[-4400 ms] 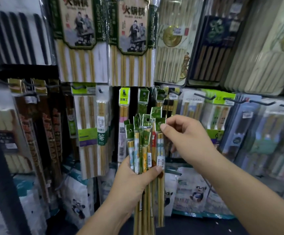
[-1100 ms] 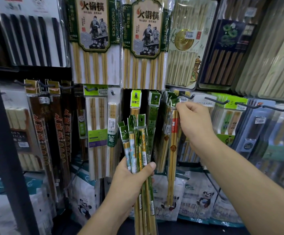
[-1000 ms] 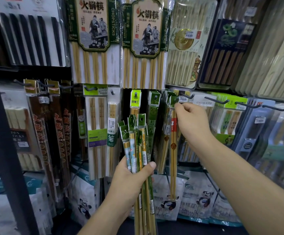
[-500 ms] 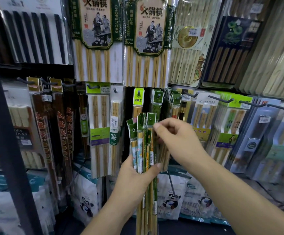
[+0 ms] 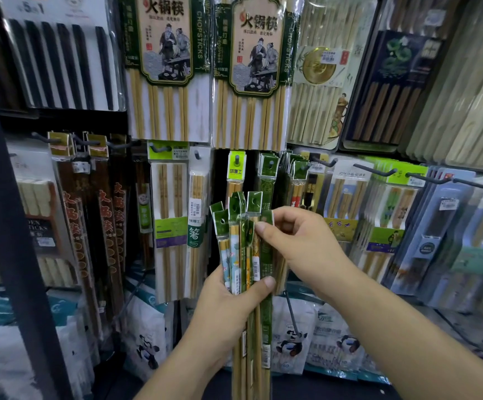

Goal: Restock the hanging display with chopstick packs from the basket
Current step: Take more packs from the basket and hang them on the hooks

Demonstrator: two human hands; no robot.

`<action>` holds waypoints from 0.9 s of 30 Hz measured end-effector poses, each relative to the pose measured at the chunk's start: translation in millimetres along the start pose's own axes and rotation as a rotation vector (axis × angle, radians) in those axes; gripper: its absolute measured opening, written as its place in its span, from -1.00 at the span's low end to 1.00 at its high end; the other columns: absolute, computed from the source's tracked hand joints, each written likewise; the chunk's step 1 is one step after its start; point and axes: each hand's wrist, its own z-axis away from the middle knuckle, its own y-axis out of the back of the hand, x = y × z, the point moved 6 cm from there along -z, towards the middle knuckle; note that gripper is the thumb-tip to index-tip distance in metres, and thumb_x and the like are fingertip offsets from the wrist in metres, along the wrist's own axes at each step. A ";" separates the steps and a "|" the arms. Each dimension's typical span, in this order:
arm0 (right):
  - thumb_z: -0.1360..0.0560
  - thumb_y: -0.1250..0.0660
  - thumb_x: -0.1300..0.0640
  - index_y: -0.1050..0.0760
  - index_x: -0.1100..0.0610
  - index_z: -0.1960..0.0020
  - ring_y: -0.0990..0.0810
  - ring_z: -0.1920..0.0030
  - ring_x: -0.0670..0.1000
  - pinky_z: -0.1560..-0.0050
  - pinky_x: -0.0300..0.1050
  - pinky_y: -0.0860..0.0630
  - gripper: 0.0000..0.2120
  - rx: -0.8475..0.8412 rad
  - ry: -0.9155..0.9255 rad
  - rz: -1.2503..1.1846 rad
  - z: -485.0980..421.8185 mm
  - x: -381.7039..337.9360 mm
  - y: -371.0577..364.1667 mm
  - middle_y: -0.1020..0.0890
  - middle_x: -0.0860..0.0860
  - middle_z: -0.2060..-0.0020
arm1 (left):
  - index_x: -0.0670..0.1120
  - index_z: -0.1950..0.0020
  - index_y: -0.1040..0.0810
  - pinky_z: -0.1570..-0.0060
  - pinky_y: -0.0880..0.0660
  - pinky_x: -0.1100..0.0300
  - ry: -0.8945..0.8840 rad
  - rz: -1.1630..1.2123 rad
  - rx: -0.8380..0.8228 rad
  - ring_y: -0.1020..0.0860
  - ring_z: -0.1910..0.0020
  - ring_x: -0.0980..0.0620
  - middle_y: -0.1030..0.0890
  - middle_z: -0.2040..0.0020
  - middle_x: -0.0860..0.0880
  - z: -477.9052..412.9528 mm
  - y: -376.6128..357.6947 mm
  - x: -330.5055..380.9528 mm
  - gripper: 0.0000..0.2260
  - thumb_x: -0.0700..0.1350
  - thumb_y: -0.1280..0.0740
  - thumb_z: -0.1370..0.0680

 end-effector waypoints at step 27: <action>-0.71 -0.17 0.05 -0.59 0.19 0.18 -0.42 0.39 0.02 0.31 -0.09 -0.45 -0.61 0.348 -0.082 0.021 -31.0 -19.3 57.4 -0.62 -0.19 0.48 | -0.15 -0.10 -0.62 0.12 -0.68 0.03 0.075 0.136 0.113 -0.72 0.12 -0.13 -0.73 0.09 -0.19 -3.2 10.4 -10.2 -0.54 -0.02 -0.59 -0.27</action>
